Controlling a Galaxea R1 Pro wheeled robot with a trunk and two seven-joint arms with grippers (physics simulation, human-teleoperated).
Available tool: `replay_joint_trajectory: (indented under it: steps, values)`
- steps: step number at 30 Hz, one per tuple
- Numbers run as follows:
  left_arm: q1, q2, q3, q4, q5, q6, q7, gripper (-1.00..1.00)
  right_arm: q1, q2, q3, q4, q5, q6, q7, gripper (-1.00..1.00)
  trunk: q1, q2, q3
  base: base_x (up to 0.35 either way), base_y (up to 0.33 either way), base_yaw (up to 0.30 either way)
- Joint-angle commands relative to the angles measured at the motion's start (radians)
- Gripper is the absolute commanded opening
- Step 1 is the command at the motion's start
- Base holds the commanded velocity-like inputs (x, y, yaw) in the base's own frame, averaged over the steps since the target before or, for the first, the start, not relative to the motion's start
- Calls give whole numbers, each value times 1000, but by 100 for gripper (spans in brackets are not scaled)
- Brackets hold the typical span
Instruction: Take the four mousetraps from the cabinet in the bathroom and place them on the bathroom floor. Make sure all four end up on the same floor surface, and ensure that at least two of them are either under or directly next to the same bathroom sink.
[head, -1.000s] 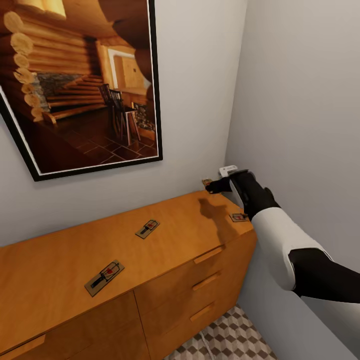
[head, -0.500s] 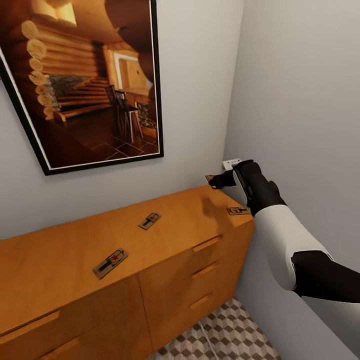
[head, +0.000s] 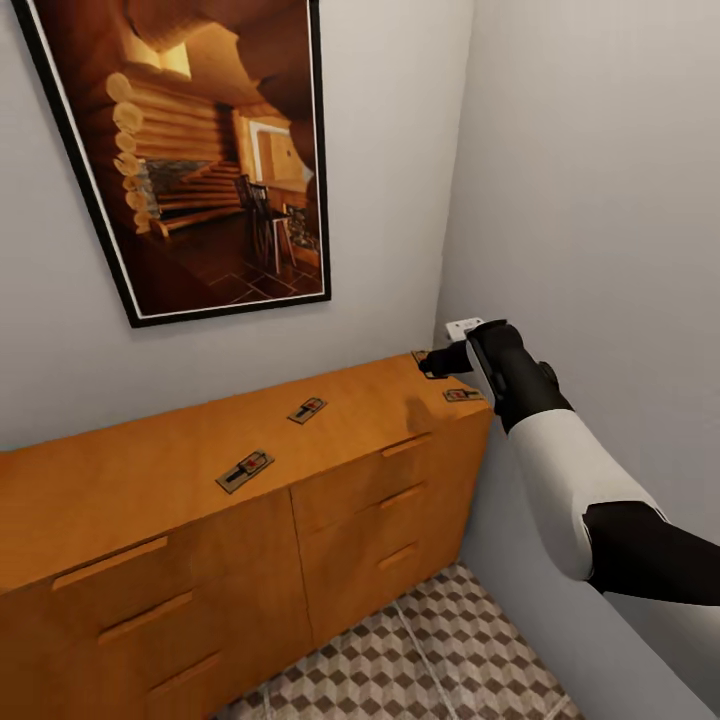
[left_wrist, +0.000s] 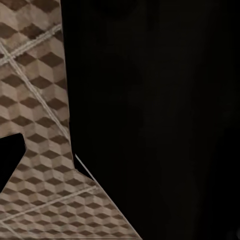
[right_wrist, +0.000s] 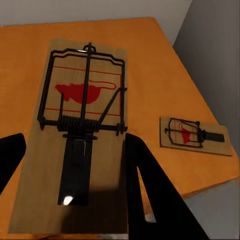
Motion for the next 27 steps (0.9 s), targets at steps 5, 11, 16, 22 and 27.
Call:
replay_joint_trajectory:
  steps: [5, 11, 16, 22, 27]
  values:
    - [1, -1, 0, -2, 1, -2, 1, 100, -1, 1, 1, 6, 11, 2, 8, -100, -1, 0, -1, -336, 0, 0]
    - [1, -1, 0, -2, 1, -1, 2, 100, -1, 2, 1, 8, 10, 2, 6, -100, -1, 0, -1, -336, -44, 0]
    - [1, -1, 0, -2, 1, -1, 1, 100, -1, 3, 2, 23, 10, 1, 7, -100, -1, 0, -1, -336, -83, 0]
    - [1, -1, 0, -2, 1, -1, 0, 100, -1, 5, 2, 37, 10, 0, 7, -100, -1, 0, -1, -336, -87, 0]
    - [1, -1, 0, -2, 1, -2, 0, 100, -1, 6, 3, 42, 10, -1, 7, -100, -1, 0, -1, -335, -88, 0]
